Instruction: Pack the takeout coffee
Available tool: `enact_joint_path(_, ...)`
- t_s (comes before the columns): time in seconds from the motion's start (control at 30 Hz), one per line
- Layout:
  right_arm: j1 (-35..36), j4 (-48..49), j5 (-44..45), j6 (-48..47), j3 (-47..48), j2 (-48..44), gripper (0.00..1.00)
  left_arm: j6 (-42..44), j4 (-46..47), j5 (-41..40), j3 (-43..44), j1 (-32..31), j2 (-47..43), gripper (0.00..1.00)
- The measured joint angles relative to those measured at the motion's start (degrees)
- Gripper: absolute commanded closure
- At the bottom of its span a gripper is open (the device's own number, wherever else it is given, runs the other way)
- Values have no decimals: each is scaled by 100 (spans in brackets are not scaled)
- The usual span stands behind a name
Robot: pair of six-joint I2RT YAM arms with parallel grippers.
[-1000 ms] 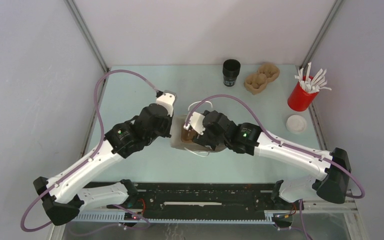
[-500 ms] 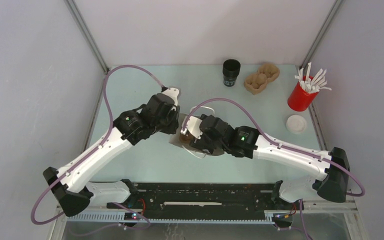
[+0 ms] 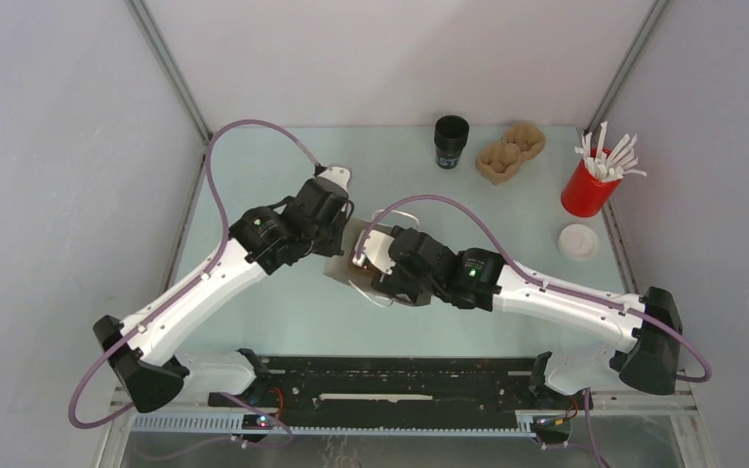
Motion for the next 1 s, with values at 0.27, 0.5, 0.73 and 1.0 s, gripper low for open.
enact_joint_path(0.27, -24, -4, 13, -238, 0, -22, 48, 291, 616, -378, -2, -35, -468, 100)
enact_joint_path(0.5, -343, 131, 24, -328, 87, 42, 48, 706, 1222, -483, -13, -74, -566, 100)
enact_joint_path(0.73, -807, 627, -256, -435, 87, 48, 48, 968, 1421, -546, -13, -214, -564, 100)
enact_joint_path(1.0, -927, 1403, -551, -570, -122, 114, 48, 1049, 1565, -549, -450, -262, -579, 100)
